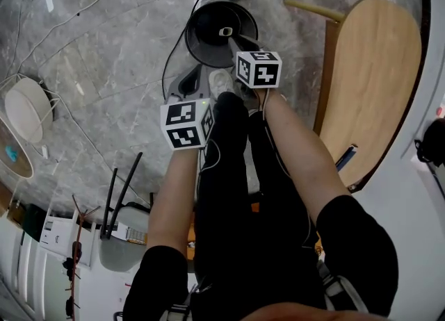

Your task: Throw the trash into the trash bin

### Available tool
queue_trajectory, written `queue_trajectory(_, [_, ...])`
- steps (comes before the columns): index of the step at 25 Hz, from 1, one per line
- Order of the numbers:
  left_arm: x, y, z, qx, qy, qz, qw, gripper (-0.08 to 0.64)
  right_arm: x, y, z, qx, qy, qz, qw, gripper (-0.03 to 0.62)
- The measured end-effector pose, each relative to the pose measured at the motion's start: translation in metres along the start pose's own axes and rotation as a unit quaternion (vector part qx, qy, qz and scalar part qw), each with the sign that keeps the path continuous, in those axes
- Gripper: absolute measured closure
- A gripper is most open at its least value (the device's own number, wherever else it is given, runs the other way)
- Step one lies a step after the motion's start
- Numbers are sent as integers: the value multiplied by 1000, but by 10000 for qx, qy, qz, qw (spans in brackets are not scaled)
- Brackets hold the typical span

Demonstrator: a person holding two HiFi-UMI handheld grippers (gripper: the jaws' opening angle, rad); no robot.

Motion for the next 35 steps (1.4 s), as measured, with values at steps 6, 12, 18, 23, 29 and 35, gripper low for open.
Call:
queue_trajectory(6, [-21,5,36,-266,72,-16,9996,548,15,84,21,-704,418,59,9966,580])
queue_trajectory(12, [-87,23,96,-867,-407,-279,9950,548,15,196,72,-2094,868,-77,9739,580])
queue_trajectory(18, [-195,53,137,-1523,-1319,-692,9770,548,-16,344,99,-3475,721,-662,9325,580])
queue_trajectory(23, [-303,64,136,-1598,-1879,-1366,9594,548,-77,458,76,-4095,-54,-1503,8998,580])
queue_trajectory(29, [-421,63,99,-1251,-2747,-2248,9265,548,-152,557,-2,-4381,-862,-2753,8514,580])
queue_trajectory(35, [-523,58,25,-566,-3326,-2966,8934,548,-215,626,-105,-4386,-1972,-3584,8002,580])
Point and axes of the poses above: the fingertips, and each gripper's own axes: y backward along the fingers, x to its left, z out of its top, the point moved 5 cm from there along y, backward along the fingers, and after that the axes turned 1 degree about -y, right-handed, at the moved point
